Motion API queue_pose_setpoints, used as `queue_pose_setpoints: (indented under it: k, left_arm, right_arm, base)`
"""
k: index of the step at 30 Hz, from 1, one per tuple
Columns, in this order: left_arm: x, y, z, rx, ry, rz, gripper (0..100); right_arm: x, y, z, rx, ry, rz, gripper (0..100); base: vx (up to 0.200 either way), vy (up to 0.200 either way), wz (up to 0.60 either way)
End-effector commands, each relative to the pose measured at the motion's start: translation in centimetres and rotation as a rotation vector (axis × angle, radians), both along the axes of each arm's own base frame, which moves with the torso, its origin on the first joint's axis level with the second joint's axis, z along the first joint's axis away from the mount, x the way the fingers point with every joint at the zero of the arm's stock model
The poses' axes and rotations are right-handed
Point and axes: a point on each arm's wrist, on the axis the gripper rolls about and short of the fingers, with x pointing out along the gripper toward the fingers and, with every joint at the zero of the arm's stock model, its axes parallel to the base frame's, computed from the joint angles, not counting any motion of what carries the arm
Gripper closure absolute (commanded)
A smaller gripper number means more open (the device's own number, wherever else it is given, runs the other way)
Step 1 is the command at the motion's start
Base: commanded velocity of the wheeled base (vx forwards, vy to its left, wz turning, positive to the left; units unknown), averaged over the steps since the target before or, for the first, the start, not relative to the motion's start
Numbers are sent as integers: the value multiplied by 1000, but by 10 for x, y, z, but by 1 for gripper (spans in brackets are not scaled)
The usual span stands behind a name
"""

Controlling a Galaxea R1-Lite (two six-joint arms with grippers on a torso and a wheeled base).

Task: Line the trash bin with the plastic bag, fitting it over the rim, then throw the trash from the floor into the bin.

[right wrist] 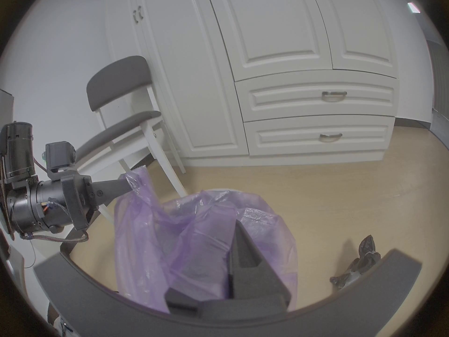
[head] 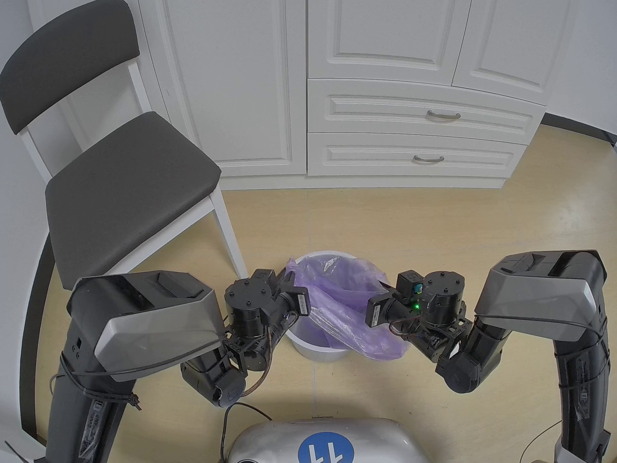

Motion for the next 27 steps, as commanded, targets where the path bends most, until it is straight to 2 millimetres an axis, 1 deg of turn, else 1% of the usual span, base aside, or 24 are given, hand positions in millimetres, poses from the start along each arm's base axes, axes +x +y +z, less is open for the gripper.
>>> queue_pose_setpoints:
  k: [1,6,7,10,11,12,13,15,16,18,22,24,27]
  left_arm:
    - [7,8,-18,22,35,26,100]
    - [6,8,-26,28,51,25,100]
    - [9,9,-31,33,56,31,100]
    - [22,19,-35,26,48,66,100]
    - [22,19,-35,26,48,66,100]
    - [33,31,-35,20,41,104,100]
    - [38,36,-34,18,38,121,100]
    - [38,36,-34,18,38,121,100]
    - [49,50,-30,14,36,160,100]
    - [57,59,-25,-3,25,186,100]
    - [65,63,-18,-40,2,204,100]
    - [68,62,-13,-73,-12,204,100]
    - [71,60,-8,-108,-30,203,100]
  right_arm:
    - [9,-2,-16,-10,21,-17,100]
    - [9,-4,-13,-22,40,-26,100]
    - [12,-6,-9,-23,42,-43,100]
    - [22,-11,-5,-17,35,-72,100]
    - [22,-11,-5,-17,35,-72,100]
    - [30,-14,-2,-20,33,-110,100]
    - [33,-14,-1,-20,36,-132,100]
    - [33,-14,-1,-20,36,-132,100]
    - [42,-15,3,-20,39,-195,100]
    - [48,-16,8,-26,48,-246,100]
    - [49,-17,22,-36,48,-304,100]
    - [50,-19,34,-39,41,-347,100]
    - [50,-23,42,-36,34,-374,100]
  base:
    - [0,0,0]
    - [0,0,0]
    - [0,0,0]
    - [0,0,0]
    - [0,0,0]
    - [0,0,0]
    - [0,0,0]
    - [0,0,0]
    - [0,0,0]
    - [0,0,0]
    - [0,0,0]
    - [0,0,0]
    - [0,0,0]
